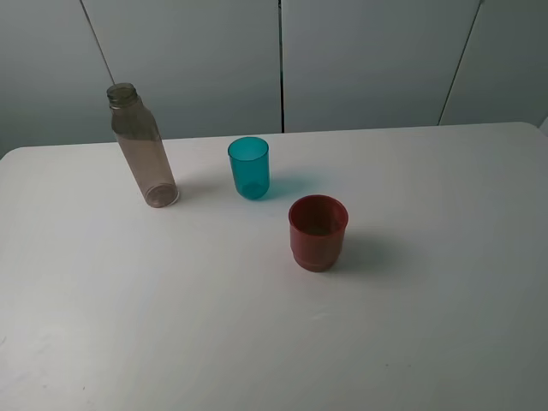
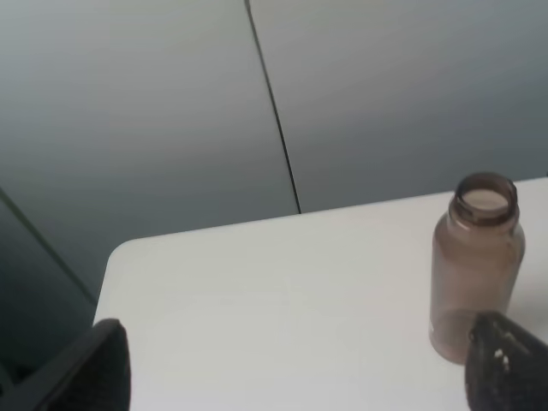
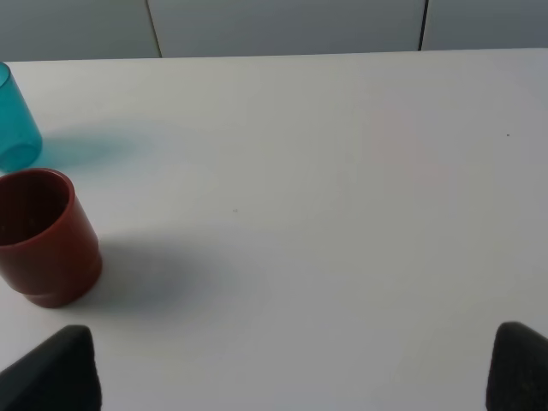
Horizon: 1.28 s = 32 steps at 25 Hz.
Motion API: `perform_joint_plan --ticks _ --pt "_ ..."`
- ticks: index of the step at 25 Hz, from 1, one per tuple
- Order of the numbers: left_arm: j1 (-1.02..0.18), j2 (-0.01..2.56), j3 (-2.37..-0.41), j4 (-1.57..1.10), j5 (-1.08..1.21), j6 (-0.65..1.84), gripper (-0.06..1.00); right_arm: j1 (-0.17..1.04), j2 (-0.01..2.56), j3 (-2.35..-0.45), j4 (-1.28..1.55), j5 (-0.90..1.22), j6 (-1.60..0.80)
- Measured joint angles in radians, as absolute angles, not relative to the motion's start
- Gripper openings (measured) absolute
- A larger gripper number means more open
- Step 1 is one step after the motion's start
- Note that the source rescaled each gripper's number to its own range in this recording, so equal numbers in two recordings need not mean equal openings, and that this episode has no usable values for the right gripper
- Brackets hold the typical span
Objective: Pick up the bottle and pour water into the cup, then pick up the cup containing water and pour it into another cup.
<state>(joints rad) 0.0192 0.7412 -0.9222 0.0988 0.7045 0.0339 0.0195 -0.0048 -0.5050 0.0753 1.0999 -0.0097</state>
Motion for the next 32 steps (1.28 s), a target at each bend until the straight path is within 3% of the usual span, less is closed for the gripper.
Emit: perform_joint_plan --ticks 11,24,32 --pt "0.019 0.419 -0.742 0.116 0.964 -0.019 1.00 0.019 -0.005 -0.505 0.075 1.100 -0.010" --pt "0.019 0.126 -0.637 0.081 1.058 -0.026 1.00 0.019 -0.005 -0.505 0.075 1.100 -0.010" --pt "0.019 0.007 -0.562 0.154 1.131 -0.200 1.00 0.019 -0.005 -0.505 0.075 1.100 -0.010"
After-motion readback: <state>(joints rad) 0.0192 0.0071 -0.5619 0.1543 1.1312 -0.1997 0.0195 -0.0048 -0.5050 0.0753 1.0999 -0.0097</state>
